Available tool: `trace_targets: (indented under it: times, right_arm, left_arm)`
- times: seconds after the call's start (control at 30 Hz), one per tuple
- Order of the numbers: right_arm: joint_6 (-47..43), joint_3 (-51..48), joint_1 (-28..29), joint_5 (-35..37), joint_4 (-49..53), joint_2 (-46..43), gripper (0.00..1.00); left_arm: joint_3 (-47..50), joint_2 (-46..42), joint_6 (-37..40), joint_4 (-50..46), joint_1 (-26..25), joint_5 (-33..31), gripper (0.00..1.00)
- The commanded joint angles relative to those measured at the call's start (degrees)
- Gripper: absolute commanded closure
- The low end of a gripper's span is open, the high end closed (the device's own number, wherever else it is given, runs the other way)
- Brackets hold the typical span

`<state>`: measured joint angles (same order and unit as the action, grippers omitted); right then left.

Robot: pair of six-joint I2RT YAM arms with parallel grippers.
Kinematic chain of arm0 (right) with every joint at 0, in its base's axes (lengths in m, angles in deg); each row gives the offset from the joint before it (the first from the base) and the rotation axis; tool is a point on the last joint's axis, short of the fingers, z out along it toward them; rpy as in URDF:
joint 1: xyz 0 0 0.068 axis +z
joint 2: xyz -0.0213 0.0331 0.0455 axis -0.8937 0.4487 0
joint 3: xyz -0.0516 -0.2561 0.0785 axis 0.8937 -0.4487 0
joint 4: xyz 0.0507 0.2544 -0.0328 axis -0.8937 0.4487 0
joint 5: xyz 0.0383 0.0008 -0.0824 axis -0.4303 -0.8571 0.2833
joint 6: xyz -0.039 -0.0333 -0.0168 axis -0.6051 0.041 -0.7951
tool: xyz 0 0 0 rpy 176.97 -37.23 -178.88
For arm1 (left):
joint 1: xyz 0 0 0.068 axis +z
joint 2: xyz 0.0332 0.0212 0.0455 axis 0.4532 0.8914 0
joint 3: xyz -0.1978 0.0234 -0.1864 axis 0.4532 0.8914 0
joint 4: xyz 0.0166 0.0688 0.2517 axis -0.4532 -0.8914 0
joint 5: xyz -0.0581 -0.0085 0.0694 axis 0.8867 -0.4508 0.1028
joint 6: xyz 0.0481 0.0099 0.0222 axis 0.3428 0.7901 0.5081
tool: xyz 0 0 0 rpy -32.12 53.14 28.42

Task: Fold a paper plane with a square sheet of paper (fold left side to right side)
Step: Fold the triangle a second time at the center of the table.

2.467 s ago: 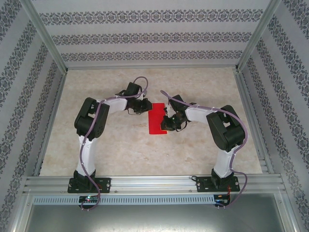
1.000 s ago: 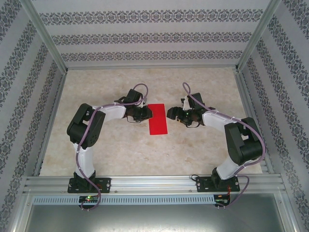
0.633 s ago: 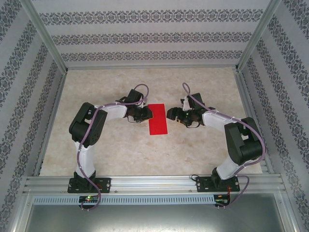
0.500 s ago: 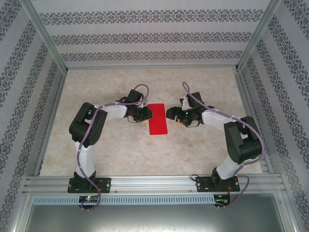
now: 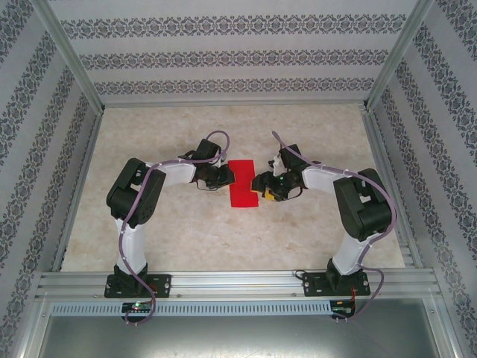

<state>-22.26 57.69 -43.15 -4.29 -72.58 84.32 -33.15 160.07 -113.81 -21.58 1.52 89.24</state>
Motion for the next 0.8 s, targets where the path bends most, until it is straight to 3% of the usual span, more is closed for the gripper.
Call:
trace_targets:
  times: [0.0,0.3,0.6,0.77]
  right_arm:
    - [2.64,0.34,0.82,-2.75,-0.92,1.34,0.41]
    - [6.78,0.50,1.70,-4.36,-5.86,3.57,0.46]
    - [12.09,2.87,0.50,-7.71,-12.47,6.58,0.52]
    - [12.35,6.03,-0.30,-8.43,-11.87,7.62,0.53]
  left_arm:
    - [1.23,0.26,-0.48,-0.76,-0.51,-0.61,0.84]
    - [1.49,-0.38,-0.49,0.89,-0.70,0.45,0.82]
    - [7.28,-11.71,1.85,9.14,-0.68,-0.22,0.53]
    - [15.15,-23.07,7.02,13.32,-2.06,-3.59,0.44]
